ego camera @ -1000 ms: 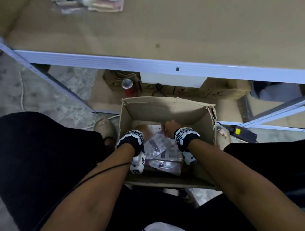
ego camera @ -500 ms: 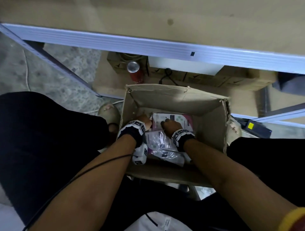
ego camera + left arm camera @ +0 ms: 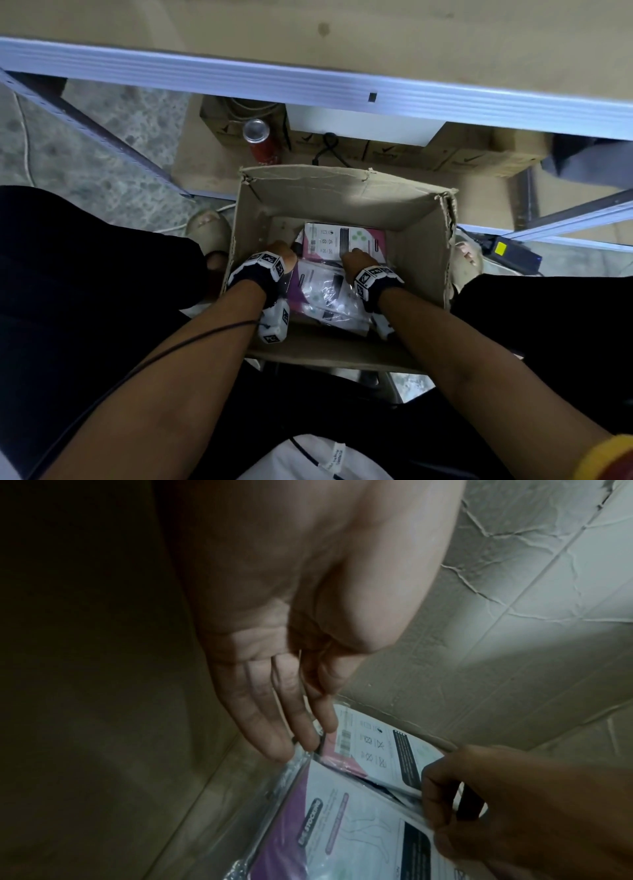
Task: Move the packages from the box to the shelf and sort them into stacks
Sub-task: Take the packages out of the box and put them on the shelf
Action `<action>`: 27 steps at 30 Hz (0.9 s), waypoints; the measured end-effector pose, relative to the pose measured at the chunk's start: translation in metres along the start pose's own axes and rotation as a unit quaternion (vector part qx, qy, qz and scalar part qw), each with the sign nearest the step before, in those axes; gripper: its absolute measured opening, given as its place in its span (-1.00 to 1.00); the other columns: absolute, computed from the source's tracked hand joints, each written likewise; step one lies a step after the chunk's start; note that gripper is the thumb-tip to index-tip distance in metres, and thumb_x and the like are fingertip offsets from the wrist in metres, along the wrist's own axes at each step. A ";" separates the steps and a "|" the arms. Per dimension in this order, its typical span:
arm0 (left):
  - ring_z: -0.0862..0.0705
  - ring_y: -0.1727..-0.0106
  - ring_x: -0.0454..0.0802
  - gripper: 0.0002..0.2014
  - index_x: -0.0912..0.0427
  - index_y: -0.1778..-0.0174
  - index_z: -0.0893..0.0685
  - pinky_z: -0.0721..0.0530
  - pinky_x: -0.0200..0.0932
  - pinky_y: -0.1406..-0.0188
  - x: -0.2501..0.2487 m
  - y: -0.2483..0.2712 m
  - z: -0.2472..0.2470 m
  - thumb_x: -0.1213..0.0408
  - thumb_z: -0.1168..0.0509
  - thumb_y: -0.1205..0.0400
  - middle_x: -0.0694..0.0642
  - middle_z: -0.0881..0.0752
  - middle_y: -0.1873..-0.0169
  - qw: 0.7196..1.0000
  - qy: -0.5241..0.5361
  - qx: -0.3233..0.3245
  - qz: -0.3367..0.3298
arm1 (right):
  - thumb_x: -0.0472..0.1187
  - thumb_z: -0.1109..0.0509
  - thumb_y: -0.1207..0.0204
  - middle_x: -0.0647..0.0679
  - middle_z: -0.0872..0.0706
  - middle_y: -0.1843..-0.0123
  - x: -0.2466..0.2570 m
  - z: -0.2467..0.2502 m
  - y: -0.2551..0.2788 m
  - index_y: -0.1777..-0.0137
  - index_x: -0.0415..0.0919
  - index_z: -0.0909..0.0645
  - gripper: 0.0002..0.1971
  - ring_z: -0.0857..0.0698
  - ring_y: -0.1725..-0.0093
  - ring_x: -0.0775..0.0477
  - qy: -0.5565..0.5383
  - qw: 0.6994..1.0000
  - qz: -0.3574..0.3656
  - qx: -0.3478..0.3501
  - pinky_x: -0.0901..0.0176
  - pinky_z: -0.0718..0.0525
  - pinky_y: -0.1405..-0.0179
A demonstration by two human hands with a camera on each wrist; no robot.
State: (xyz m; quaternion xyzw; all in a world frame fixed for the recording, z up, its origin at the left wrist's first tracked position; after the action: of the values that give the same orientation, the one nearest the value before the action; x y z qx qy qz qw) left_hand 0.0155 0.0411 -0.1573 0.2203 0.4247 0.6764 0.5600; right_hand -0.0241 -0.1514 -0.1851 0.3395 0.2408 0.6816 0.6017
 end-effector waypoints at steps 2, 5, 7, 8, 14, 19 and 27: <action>-0.72 -0.14 0.29 -0.65 0.34 -0.14 -0.68 -0.70 0.08 -0.20 0.001 -0.001 -0.001 0.18 -0.09 -0.73 0.38 -0.71 -0.18 1.000 -0.002 0.001 0.002 | -0.45 -0.32 -0.57 -0.31 -0.60 -0.34 -0.001 0.001 0.001 -0.40 -0.33 -0.51 -0.62 -0.63 -0.34 -0.33 0.007 1.000 -0.009 0.009 -0.21 -0.61 -0.34; -0.65 -0.32 0.30 -0.62 0.30 -0.41 -0.59 -0.63 0.13 -0.35 0.004 -0.005 -0.005 0.20 -0.08 -0.76 0.34 -0.63 -0.36 1.000 -0.025 0.006 0.010 | -0.40 -0.35 -0.56 -0.28 -0.64 -0.32 -0.003 0.004 0.002 -0.39 -0.28 -0.48 -0.60 -0.62 -0.35 -0.32 0.002 1.000 -0.014 0.017 -0.28 -0.47 -0.44; -0.67 -0.31 0.29 -0.61 0.35 -0.39 -0.59 -0.64 0.08 -0.32 -0.003 -0.006 -0.005 0.19 -0.07 -0.78 0.35 -0.65 -0.33 1.000 -0.027 0.004 0.000 | -0.36 -0.34 -0.57 -0.28 -0.64 -0.31 -0.005 0.005 0.004 -0.44 -0.28 -0.41 -0.56 -0.64 -0.31 -0.32 -0.013 1.000 -0.007 0.008 -0.23 -0.51 -0.38; -0.69 -0.27 0.29 -0.62 0.37 -0.32 -0.63 -0.64 0.05 -0.25 -0.009 -0.008 -0.004 0.19 -0.07 -0.79 0.36 -0.68 -0.27 1.000 -0.027 0.000 -0.016 | -0.34 -0.34 -0.58 -0.29 -0.64 -0.29 -0.006 0.005 0.005 -0.44 -0.29 -0.41 -0.58 -0.66 -0.28 -0.32 -0.019 1.000 -0.002 0.011 -0.19 -0.57 -0.31; -0.69 -0.27 0.24 -0.61 0.36 -0.18 -0.72 -0.58 -0.02 -0.18 -0.061 -0.020 0.009 0.26 -0.01 -0.81 0.31 -0.74 -0.19 0.993 -0.045 -0.073 -0.083 | -0.33 -0.36 -0.57 -0.34 -0.76 -0.15 -0.001 -0.004 0.019 -0.27 -0.35 -0.65 -0.71 -0.77 -0.09 -0.31 -0.049 0.997 0.052 0.042 0.00 -0.76 -0.01; -0.56 -0.42 0.28 -0.63 0.21 -0.41 -0.59 -0.56 0.02 -0.38 -0.089 -0.046 -0.001 0.25 -0.31 -0.67 0.27 -0.58 -0.42 0.983 -0.055 -0.080 -0.153 | -0.34 -0.36 -0.58 -0.38 -0.75 -0.08 0.002 -0.011 0.021 -0.30 -0.37 -0.58 -0.70 -0.78 -0.05 -0.34 -0.043 0.991 0.082 0.097 -0.10 -0.78 0.04; -0.18 -0.68 0.25 -0.28 0.17 -0.68 -0.22 -0.31 0.20 -0.59 -0.089 -0.063 -0.029 0.29 -0.39 -0.62 0.21 -0.25 -0.66 0.956 -0.183 -0.113 -0.201 | -0.35 -0.44 -0.54 -0.32 -0.65 -0.37 -0.012 -0.024 0.019 -0.59 -0.34 -0.33 -0.37 -0.69 -0.29 -0.32 -0.072 0.988 0.078 0.111 0.10 -0.58 -0.01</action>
State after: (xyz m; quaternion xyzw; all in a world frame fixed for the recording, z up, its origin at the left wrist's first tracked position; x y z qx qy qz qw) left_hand 0.0538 -0.0517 -0.2090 0.1858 0.2718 0.5417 0.7735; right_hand -0.0544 -0.1639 -0.1886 0.4701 0.2441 0.6693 0.5211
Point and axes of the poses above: each hand's wrist, its own y-axis away from the middle knuckle, its own z-axis out of the back of the hand, x = y × z, the point moved 3 cm from there along -y, towards the middle knuckle
